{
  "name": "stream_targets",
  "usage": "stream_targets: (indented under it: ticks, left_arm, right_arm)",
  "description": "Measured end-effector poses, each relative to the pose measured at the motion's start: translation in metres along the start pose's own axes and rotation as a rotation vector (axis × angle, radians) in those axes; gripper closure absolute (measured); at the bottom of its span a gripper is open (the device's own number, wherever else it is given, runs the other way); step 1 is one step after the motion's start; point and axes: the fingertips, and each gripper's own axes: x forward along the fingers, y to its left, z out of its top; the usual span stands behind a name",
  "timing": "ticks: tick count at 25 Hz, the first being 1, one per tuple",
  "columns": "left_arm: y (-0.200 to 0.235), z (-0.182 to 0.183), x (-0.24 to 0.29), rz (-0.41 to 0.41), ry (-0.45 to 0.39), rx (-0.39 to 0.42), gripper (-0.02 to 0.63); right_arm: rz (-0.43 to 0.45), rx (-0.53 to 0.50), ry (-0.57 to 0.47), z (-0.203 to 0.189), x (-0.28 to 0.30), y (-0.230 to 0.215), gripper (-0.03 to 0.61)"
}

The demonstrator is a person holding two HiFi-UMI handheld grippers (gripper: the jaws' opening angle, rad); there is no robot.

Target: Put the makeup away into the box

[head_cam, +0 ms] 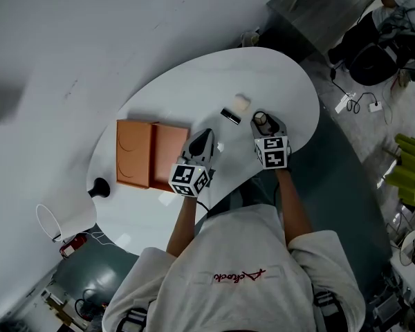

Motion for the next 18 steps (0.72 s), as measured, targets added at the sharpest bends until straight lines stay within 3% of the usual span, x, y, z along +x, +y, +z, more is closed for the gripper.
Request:
stream_targets:
  ticks: [9, 18]
  left_arm:
    - [-0.003, 0.025, -0.034, 0.061, -0.072, 0.021, 0.603]
    - [0.044, 0.046, -0.137, 0.296, -0.190, -0.001, 0.603]
  right_arm:
    - [0.066, -0.058, -0.134, 0.056, -0.024, 0.026, 0.354]
    - [0.315, -0.240, -0.176, 0.095, -0.023, 0.160, 0.354]
